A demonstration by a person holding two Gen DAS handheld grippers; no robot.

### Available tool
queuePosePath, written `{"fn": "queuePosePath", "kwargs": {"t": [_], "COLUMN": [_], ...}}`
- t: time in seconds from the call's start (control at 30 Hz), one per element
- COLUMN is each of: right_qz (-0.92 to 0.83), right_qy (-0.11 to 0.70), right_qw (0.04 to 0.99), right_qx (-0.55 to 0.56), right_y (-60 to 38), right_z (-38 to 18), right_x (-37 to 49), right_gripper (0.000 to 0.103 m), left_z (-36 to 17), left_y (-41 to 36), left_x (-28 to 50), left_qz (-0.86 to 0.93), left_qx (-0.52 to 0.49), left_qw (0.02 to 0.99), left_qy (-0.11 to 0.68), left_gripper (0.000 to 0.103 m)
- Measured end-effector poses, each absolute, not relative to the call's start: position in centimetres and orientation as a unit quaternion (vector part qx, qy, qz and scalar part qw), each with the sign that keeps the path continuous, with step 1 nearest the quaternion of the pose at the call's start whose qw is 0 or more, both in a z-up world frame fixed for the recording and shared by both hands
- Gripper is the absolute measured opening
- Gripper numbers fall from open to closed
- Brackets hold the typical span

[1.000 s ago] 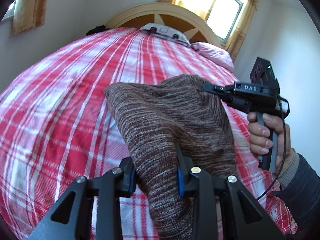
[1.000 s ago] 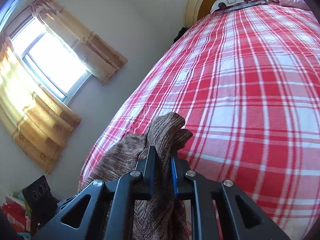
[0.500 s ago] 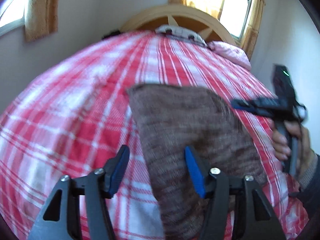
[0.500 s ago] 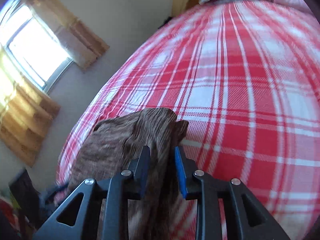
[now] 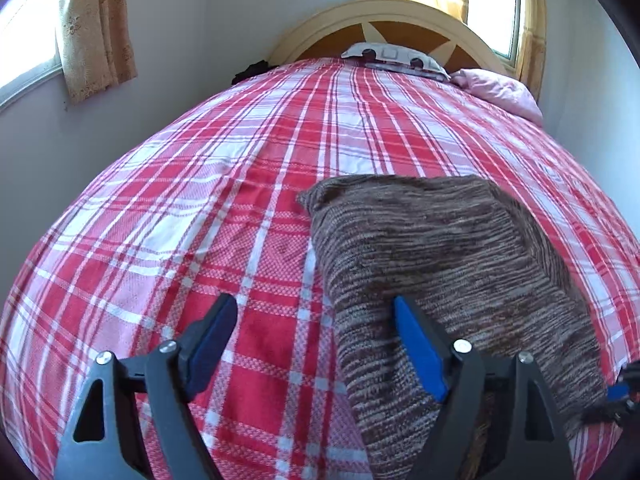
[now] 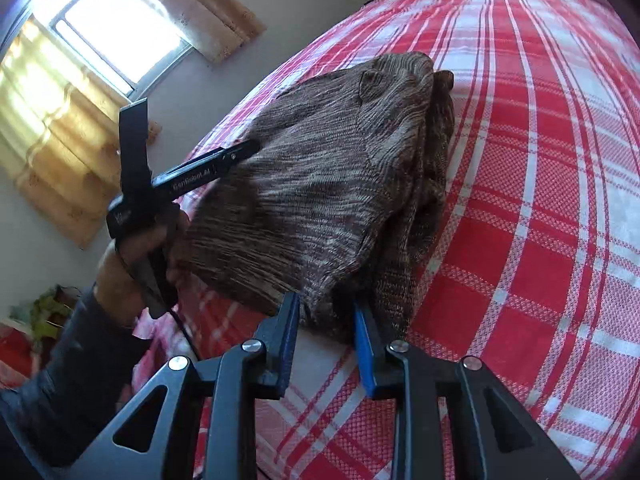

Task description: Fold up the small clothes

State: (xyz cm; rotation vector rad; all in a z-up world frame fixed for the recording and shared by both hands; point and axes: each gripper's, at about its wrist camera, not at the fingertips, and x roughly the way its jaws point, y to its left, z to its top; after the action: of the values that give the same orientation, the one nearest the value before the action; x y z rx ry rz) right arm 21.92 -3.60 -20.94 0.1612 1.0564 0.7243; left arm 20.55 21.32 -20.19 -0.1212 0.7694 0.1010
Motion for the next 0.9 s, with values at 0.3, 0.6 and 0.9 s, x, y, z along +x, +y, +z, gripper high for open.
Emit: {"fn": "queuePosePath", "kwargs": {"t": [0.3, 0.6, 0.9], "right_qz": [0.294, 0.257, 0.314], "right_qy": [0.498, 0.418, 0.417], "right_qw": [0.812, 0.871, 0.853], "right_qx": [0.077, 0.013, -0.008], "right_y": [-6.9, -5.5, -0.4], "right_z": [-21.2, -16.0, -17.5], "right_x": [21.8, 21.7, 25.9], "right_gripper": [0.003, 0.044, 0.050], "left_z": [-19.6, -19.8, -19.7], "left_y": [20.3, 19.8, 18.0], "left_x": [21.1, 19.7, 16.8], "left_qz": [0.068, 0.073, 0.048], "left_qx": [-0.011, -0.018, -0.017], "left_qw": [0.924, 0.920, 0.922], "left_qy": [0.375, 0.385, 0.384], "left_gripper": [0.098, 0.098, 0.098]}}
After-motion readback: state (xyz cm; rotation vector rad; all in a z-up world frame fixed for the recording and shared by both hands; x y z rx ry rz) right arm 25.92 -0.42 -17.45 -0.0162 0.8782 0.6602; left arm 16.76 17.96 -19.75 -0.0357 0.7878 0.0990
